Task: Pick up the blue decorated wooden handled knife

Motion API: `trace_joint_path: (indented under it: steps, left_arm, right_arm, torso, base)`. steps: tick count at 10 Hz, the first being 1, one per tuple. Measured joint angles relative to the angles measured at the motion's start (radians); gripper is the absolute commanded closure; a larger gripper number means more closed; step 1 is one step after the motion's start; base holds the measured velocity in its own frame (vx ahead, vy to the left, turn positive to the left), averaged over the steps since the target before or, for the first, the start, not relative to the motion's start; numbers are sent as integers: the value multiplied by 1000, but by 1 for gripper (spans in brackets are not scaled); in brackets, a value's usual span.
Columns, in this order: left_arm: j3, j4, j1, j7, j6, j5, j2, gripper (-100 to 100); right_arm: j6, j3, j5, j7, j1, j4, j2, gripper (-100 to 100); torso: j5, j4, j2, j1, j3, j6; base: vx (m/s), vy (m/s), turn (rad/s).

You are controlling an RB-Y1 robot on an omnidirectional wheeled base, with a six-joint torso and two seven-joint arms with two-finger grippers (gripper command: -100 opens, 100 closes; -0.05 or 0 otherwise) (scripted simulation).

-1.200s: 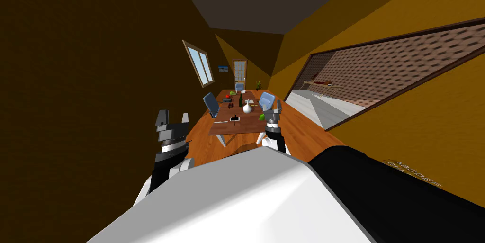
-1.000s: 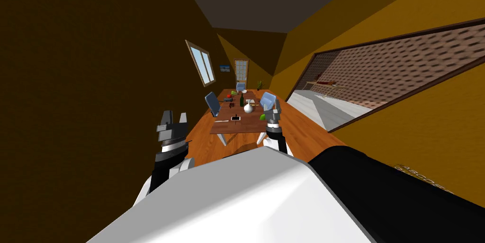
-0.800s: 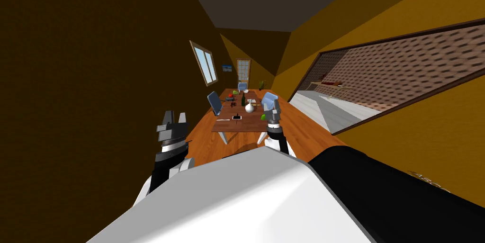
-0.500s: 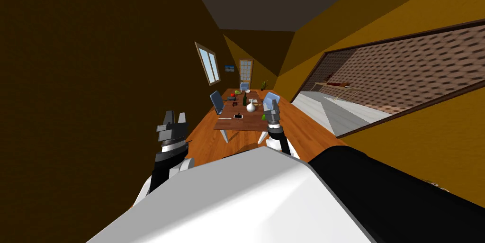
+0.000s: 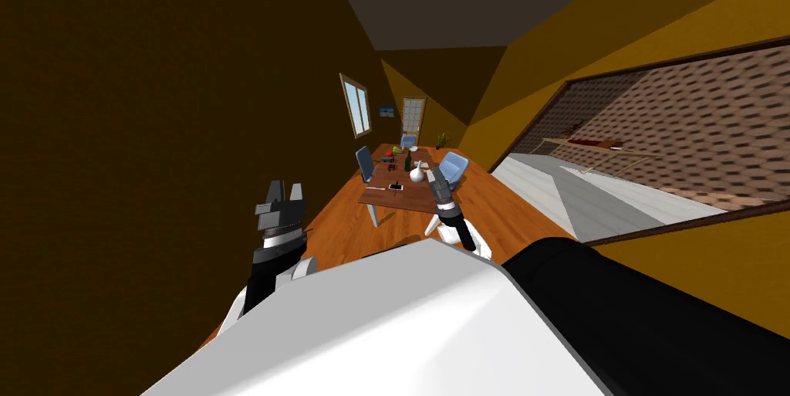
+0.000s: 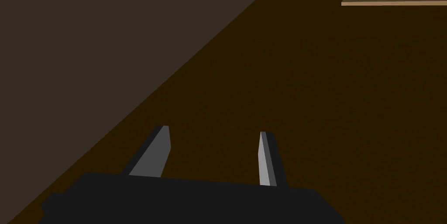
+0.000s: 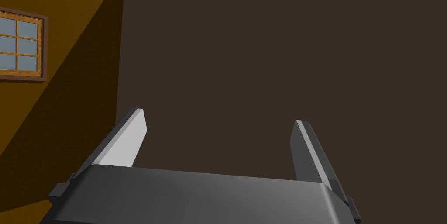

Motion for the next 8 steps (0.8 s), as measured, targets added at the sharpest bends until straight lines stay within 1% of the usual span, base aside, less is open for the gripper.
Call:
trace_joint_path:
  steps: [2,3,4,5,6,7,8]
  left_arm:
    - [0,0,0,0,0,0,0,0]
    - [0,0,0,0,0,0,0,0]
    - [0,0,0,0,0,0,0,0]
    - [0,0,0,0,0,0,0,0]
    - [0,0,0,0,0,0,0,0]
    - [0,0,0,0,0,0,0,0]
    - [0,0,0,0,0,0,0,0]
  right_arm:
    - [-14,-5,25,49,-14,33,-46,-100]
    - [-23,-5,34,70,-13,44,-60,-100]
    - [-36,-5,52,97,-19,73,-84,-100]
    - [-41,-5,61,119,-23,84,-97,-100]
    - [-49,-4,80,147,-26,109,-122,-100]
    - [-54,-6,89,169,-31,125,-137,-100]
    - [-58,-7,107,194,-36,151,-166,-100]
  torso:
    - [0,0,-2,-1,-1,0]
    - [0,0,-2,-1,-1,1]
    - [0,-1,-3,-1,-2,0]
    - [0,-1,-3,-2,-2,1]
    - [0,-1,-3,-2,-2,0]
    - [-1,-1,-4,-2,-2,1]
    - [-1,-1,-4,-3,-2,0]
  base:
    - [-39,17,175]
    - [-35,15,289]
    - [-27,2,120]
    - [-23,6,259]
    - [-19,0,182]
    - [-17,0,302]
    - [-11,-9,149]
